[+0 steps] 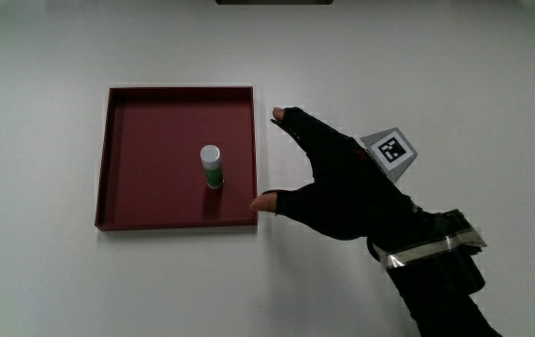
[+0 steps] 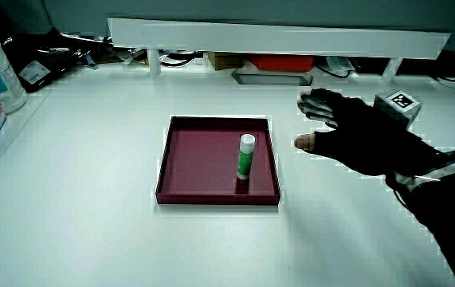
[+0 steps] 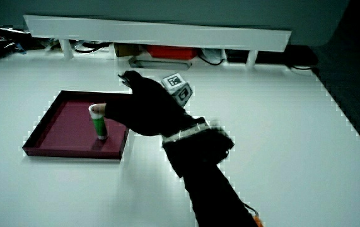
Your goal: Place glue stick
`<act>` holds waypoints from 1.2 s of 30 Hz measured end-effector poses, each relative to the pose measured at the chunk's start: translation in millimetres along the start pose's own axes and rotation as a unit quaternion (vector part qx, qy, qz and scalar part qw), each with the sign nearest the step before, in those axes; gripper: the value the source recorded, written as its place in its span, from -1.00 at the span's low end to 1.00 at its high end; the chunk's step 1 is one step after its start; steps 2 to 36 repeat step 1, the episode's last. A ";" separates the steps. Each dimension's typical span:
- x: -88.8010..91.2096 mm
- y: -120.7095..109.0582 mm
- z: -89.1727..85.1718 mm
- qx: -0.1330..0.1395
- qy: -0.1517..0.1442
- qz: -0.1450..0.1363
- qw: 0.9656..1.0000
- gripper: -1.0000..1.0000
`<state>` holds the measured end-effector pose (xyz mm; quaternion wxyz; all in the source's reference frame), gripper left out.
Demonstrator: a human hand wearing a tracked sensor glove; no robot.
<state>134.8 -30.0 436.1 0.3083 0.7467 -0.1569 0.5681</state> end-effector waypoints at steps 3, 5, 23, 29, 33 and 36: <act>-3.6 -3.0 3.2 -0.005 0.000 0.003 1.000 -1.00; -3.6 -3.0 3.2 -0.005 0.000 0.003 1.000 -1.00; -3.6 -3.0 3.2 -0.005 0.000 0.003 1.000 -1.00; -3.6 -3.0 3.2 -0.005 0.000 0.003 1.000 -1.00; -3.6 -3.0 3.2 -0.005 0.000 0.003 1.000 -1.00; -3.6 -3.0 3.2 -0.005 0.000 0.003 1.000 -1.00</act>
